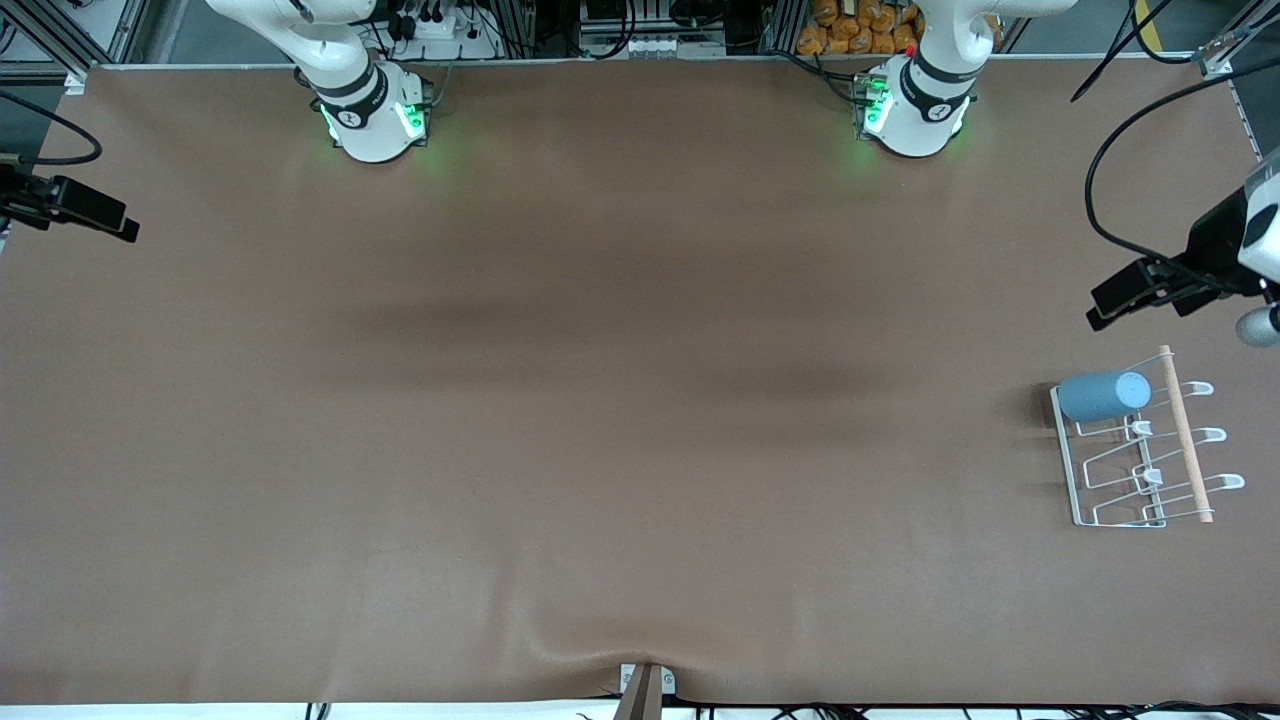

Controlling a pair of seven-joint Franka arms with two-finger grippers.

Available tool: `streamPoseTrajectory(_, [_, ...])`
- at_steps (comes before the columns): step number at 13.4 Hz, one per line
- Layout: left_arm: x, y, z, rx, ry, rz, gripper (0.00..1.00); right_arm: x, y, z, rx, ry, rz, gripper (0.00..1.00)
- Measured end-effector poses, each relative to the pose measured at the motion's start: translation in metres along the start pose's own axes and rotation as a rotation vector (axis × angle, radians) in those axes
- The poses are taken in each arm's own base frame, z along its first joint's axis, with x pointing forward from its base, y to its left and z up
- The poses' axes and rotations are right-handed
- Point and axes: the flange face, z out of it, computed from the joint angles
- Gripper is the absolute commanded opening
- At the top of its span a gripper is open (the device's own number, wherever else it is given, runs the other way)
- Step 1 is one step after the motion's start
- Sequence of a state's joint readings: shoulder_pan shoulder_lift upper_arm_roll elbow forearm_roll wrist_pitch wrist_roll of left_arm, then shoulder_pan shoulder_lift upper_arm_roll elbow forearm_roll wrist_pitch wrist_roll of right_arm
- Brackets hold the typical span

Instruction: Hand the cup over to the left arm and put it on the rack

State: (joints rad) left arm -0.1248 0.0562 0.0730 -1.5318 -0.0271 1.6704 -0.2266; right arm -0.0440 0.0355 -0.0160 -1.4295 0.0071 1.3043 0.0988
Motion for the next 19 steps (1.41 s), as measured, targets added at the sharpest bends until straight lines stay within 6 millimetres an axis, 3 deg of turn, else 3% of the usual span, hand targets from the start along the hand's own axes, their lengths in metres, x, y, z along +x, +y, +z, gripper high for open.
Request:
streamPoseTrajectory(4, [-0.013,-0.013,-0.006,0.014,-0.004,-0.010,1.00,-0.002,0.014,-0.003,0.003,-0.005,0.026,1.00])
streamPoseTrajectory(10, [-0.008,-0.033,-0.007,0.025,0.014,0.038,1.00,-0.005,0.030,-0.002,0.008,-0.028,0.054,1.00])
streamPoseTrajectory(19, [-0.007,-0.042,-0.003,0.027,0.006,0.088,1.00,-0.007,0.016,-0.001,0.005,-0.039,0.029,1.00])
